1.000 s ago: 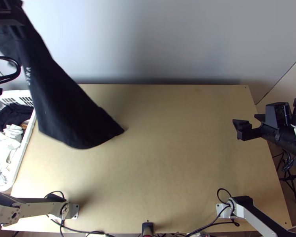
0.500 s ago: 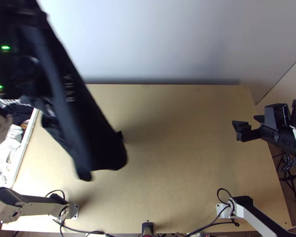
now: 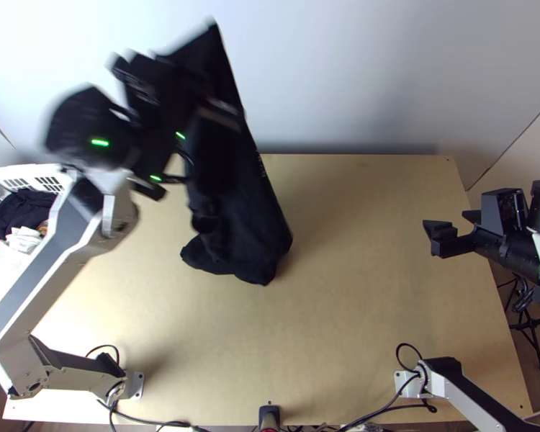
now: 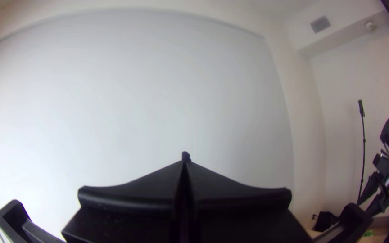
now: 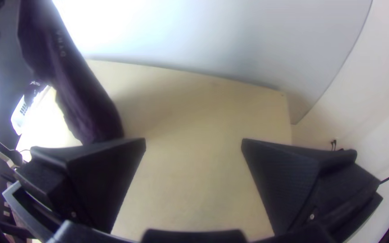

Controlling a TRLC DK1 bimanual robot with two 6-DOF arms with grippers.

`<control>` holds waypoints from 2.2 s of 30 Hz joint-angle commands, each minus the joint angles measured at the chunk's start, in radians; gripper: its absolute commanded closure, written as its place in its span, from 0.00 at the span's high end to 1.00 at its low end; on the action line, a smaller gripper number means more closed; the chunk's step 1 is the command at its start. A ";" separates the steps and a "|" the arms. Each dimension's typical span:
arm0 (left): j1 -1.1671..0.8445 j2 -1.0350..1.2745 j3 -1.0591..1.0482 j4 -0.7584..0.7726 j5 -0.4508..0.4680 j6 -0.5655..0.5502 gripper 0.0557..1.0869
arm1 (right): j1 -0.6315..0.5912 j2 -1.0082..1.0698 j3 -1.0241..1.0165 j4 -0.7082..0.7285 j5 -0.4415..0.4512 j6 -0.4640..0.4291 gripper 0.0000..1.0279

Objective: Fold the t-shirt

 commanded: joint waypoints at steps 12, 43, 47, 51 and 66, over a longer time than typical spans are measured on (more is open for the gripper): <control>0.091 -0.102 -0.562 0.106 -0.012 -0.030 0.03 | 0.235 0.109 -0.070 0.000 -0.051 -0.040 0.96; 0.222 -0.108 -0.669 0.087 0.004 -0.106 0.03 | 0.764 0.856 0.085 0.271 -0.049 -0.064 0.93; 0.231 -0.104 -0.673 0.087 0.011 -0.123 0.03 | 0.767 0.919 0.092 0.293 -0.049 -0.070 0.93; 0.242 -0.101 -0.673 0.088 0.015 -0.129 0.03 | 0.765 0.974 0.128 0.308 -0.049 -0.070 0.90; 0.278 -0.090 -0.679 0.091 0.029 -0.154 0.03 | 0.772 1.089 0.206 0.337 -0.049 -0.077 0.29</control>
